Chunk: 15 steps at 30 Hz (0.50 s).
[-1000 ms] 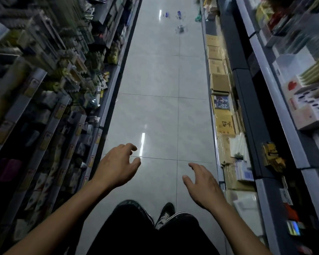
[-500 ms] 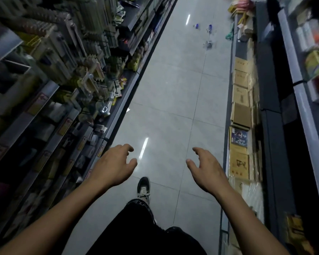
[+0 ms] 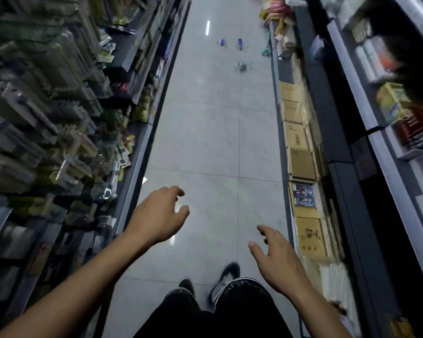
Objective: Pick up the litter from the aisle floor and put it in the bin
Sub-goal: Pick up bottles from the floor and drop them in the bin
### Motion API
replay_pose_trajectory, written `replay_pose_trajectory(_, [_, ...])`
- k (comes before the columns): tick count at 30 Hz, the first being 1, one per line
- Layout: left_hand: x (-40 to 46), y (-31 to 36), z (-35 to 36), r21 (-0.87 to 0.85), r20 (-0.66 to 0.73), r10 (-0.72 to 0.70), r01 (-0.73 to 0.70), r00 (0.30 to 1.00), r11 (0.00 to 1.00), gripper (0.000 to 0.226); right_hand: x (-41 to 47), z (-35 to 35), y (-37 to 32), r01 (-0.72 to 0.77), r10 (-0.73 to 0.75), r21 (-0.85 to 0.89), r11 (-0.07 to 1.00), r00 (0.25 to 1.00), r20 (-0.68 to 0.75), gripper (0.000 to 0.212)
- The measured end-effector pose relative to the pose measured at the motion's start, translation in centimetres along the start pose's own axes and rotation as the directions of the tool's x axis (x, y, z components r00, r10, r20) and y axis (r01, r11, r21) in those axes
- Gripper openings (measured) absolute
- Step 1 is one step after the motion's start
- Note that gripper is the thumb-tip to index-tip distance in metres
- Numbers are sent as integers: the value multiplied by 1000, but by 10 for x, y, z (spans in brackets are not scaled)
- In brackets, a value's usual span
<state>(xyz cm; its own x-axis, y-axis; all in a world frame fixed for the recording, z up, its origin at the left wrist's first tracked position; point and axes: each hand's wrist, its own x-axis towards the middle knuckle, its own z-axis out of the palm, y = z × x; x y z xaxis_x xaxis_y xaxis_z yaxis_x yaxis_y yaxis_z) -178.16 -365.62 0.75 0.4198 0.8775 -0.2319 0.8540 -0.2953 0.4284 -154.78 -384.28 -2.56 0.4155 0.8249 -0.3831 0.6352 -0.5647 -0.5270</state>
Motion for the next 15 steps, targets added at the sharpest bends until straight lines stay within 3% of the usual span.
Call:
replay_pose_trajectory(7, [135, 58, -5, 35, 25, 62, -63, 998, 997, 46, 109, -43, 17, -40, 42, 62, 997, 998, -39, 57])
replay_pose_trajectory(15, [256, 121, -5, 47, 51, 13, -15, 999, 999, 44, 264, -128, 20, -1, 2, 47, 999, 1000, -28, 56])
